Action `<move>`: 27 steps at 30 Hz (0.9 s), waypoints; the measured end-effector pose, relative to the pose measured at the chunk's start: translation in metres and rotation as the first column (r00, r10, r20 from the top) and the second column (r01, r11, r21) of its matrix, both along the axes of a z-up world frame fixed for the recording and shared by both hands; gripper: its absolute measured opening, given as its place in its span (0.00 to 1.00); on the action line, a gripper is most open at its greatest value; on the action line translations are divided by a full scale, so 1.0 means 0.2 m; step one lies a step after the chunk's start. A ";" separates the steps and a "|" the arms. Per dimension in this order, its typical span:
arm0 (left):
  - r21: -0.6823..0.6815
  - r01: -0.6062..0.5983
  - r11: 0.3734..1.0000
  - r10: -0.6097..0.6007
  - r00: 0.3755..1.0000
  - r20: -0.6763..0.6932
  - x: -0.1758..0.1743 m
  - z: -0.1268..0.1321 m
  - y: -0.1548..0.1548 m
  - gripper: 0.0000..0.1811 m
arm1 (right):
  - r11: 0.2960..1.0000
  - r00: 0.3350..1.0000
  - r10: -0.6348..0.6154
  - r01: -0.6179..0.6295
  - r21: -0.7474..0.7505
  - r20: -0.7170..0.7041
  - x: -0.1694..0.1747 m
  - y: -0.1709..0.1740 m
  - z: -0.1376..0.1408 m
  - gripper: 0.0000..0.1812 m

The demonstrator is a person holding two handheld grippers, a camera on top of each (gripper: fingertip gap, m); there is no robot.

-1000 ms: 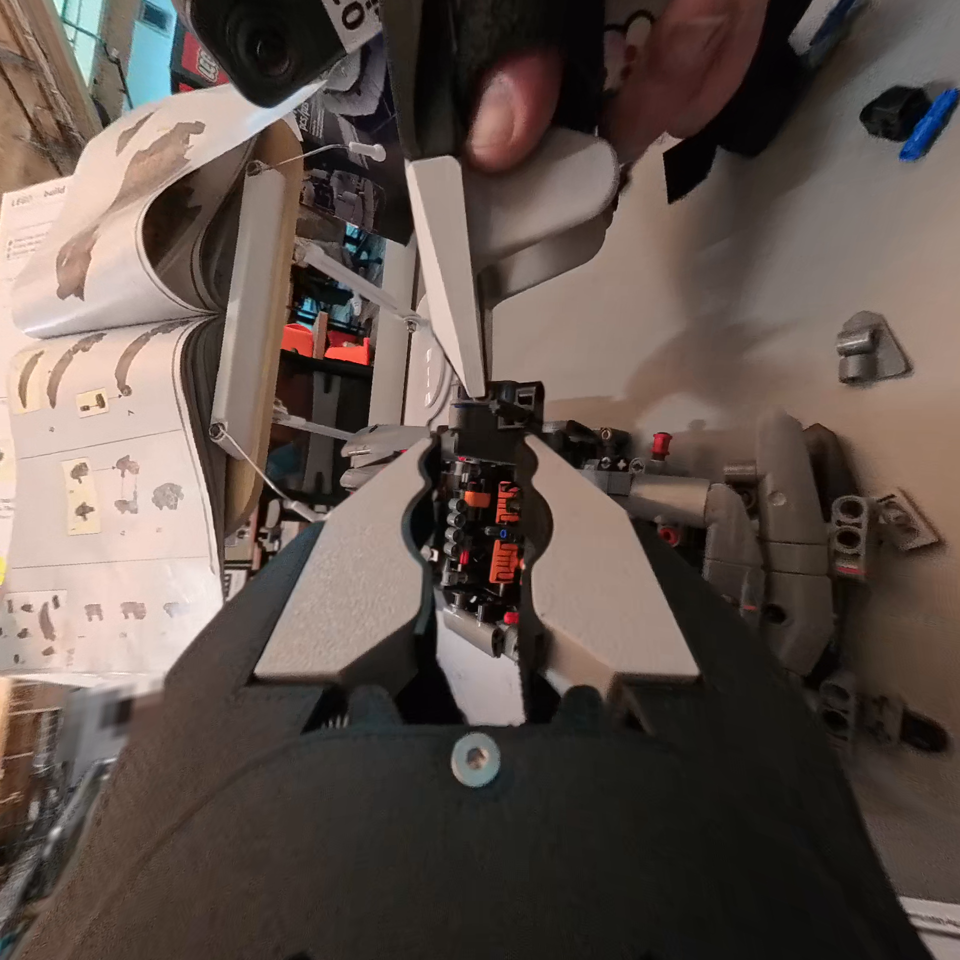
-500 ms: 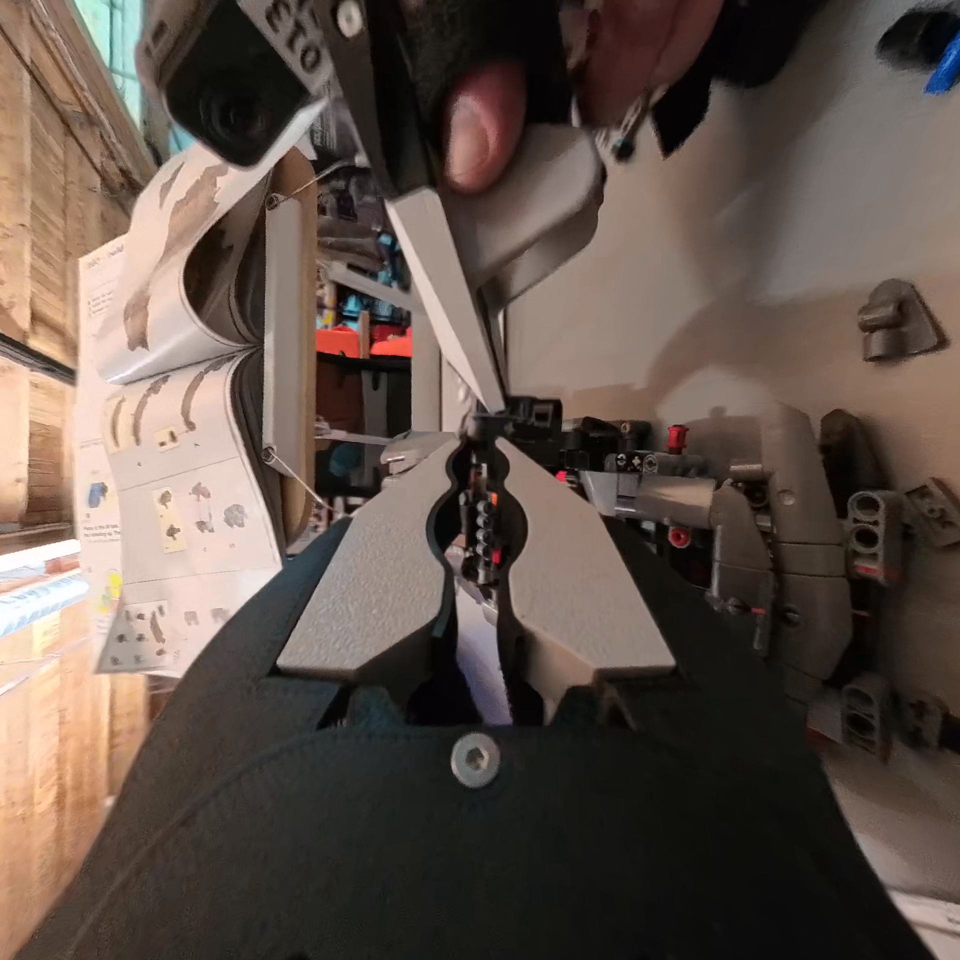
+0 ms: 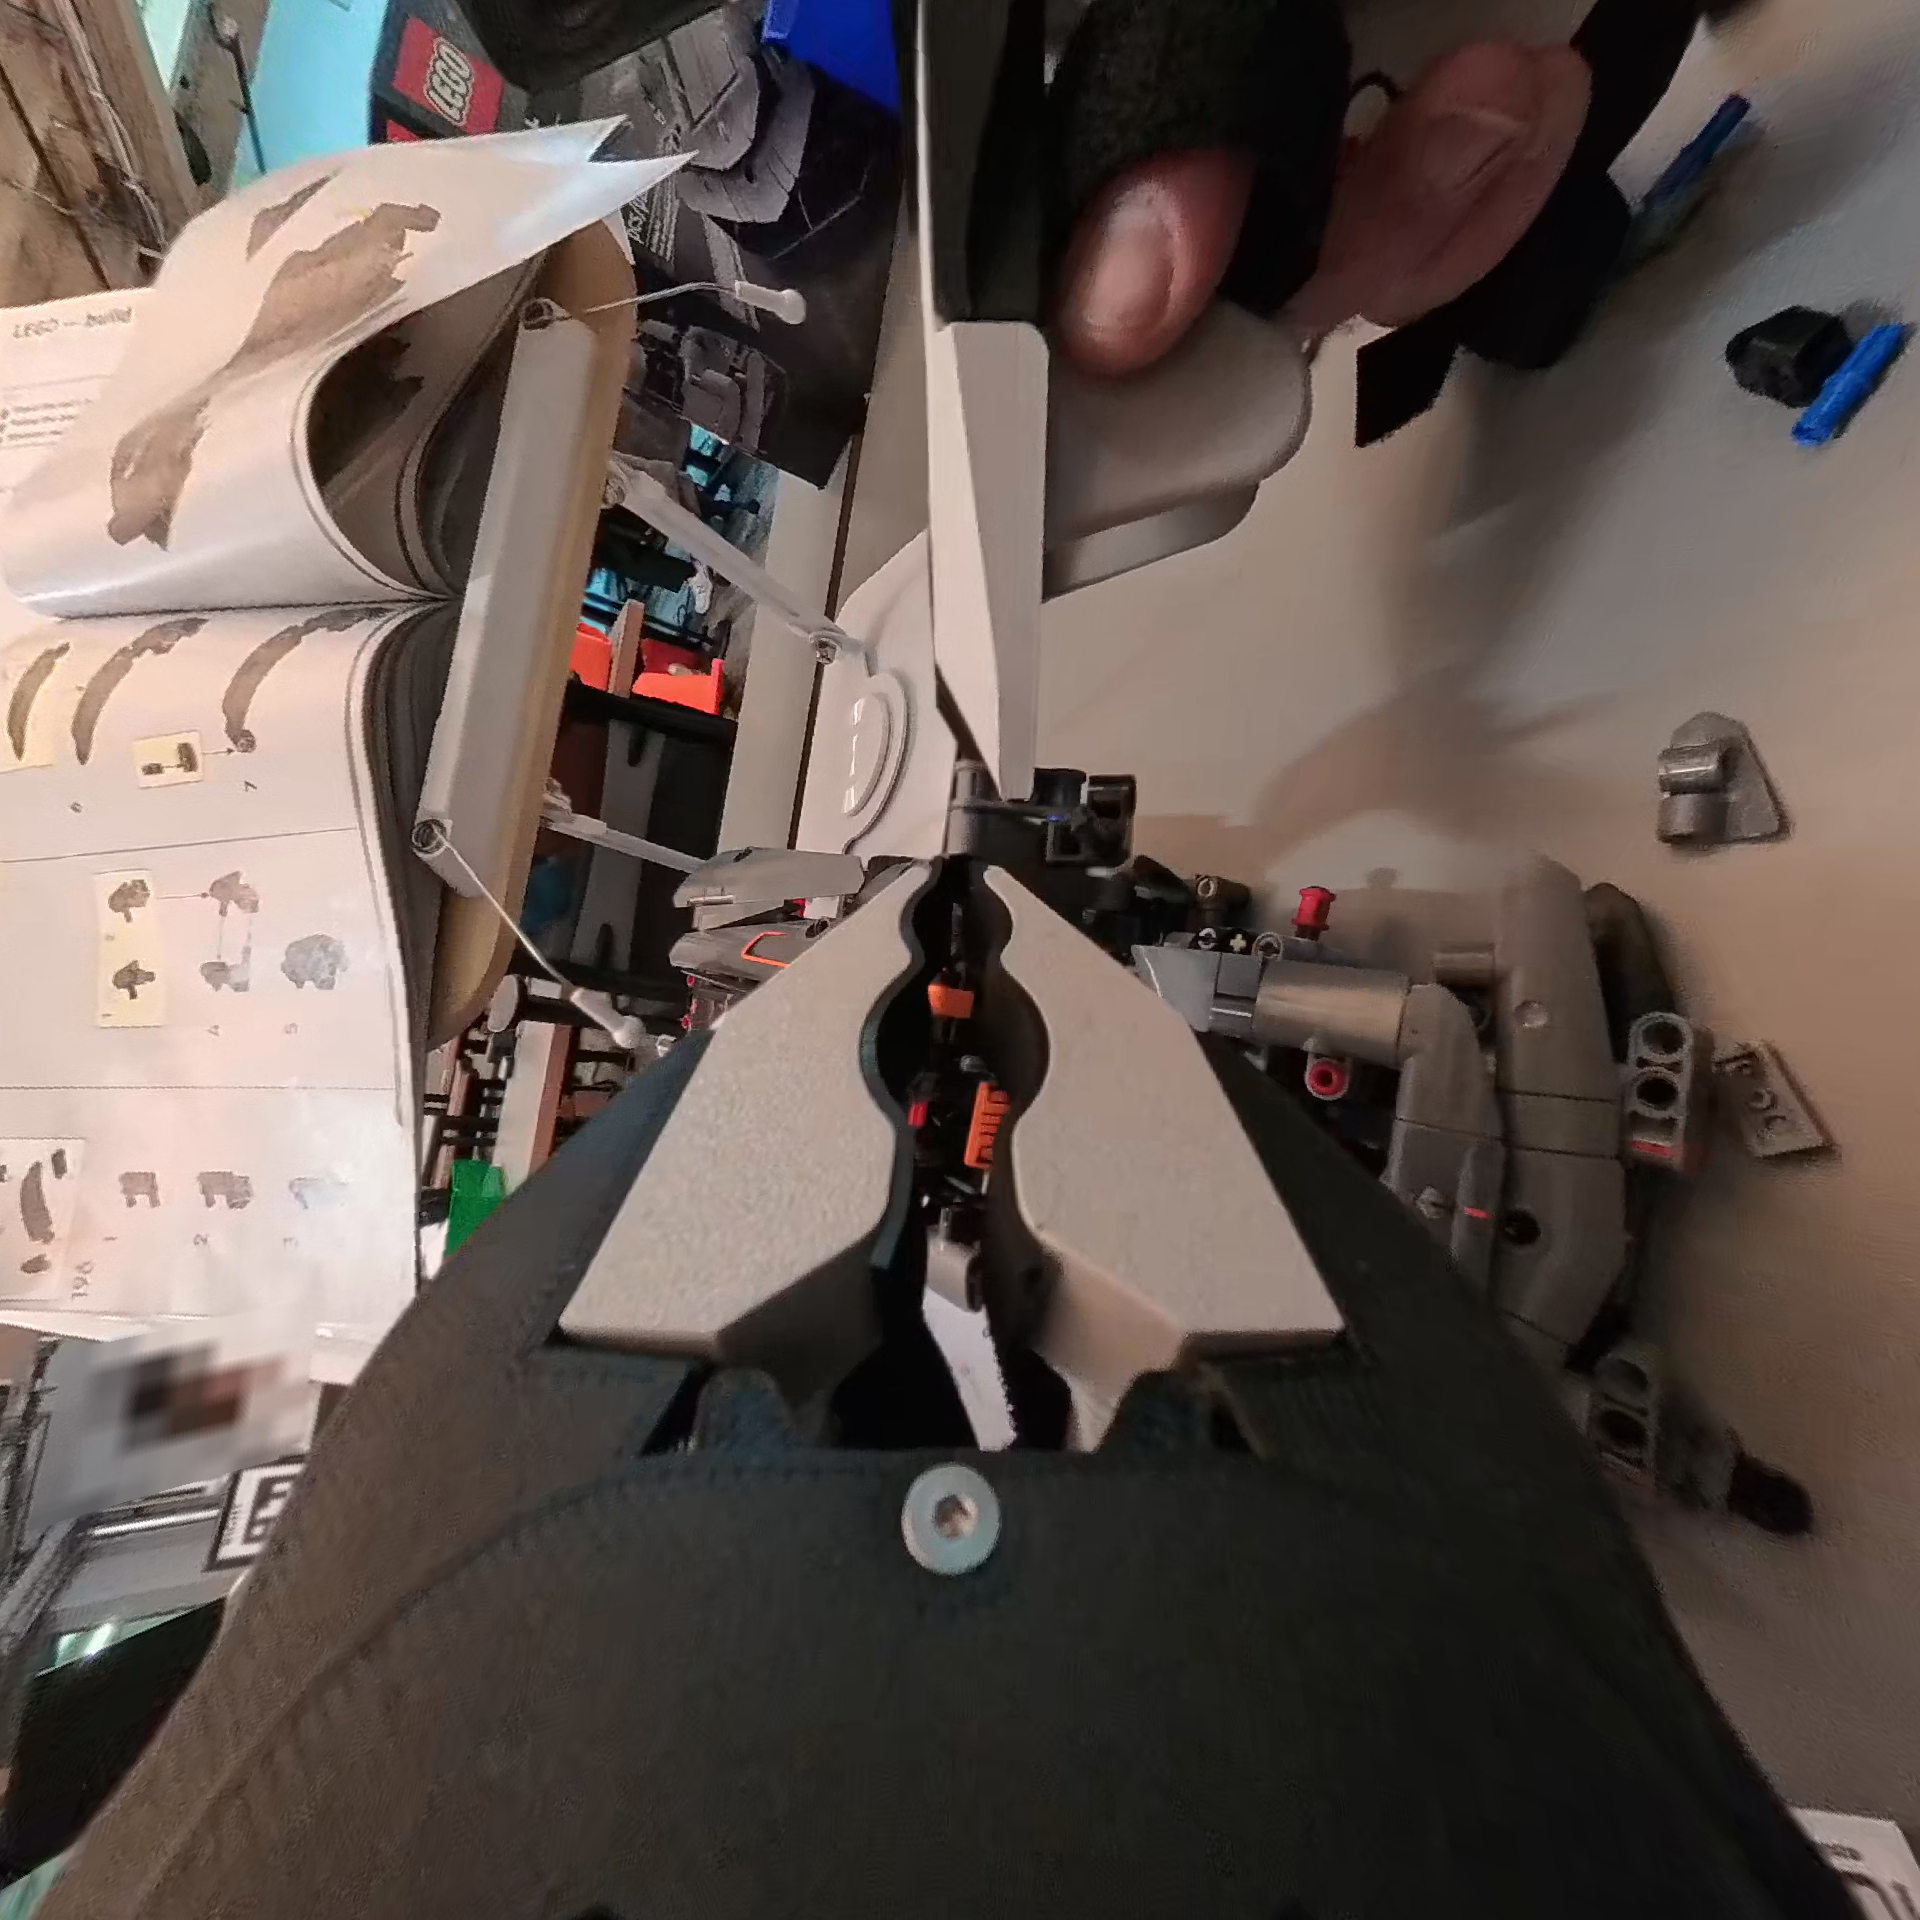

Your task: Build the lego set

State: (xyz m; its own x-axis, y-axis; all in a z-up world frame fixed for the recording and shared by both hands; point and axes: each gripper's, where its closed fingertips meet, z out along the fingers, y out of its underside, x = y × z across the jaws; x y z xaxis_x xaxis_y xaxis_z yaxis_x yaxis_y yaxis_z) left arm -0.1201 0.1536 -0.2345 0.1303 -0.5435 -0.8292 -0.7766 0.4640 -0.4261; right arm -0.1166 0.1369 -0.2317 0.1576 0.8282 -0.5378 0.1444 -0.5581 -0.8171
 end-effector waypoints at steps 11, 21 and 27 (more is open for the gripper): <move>-0.056 0.012 0.998 -0.009 0.998 0.059 0.04 0.01 -0.01 0.00 | 1.000 0.999 -0.001 0.000 -0.020 -0.036 0.05 0.00 0.01 0.02; -0.063 -0.021 0.998 0.025 0.998 0.055 0.01 0.01 0.03 0.00 | 1.000 0.999 -0.016 0.016 -0.009 -0.050 0.19 0.03 0.04 0.02; -0.044 -0.024 0.999 0.025 1.000 0.005 0.00 -0.01 0.04 0.09 | 0.998 0.995 0.055 -0.055 0.004 -0.082 0.21 -0.01 0.11 0.02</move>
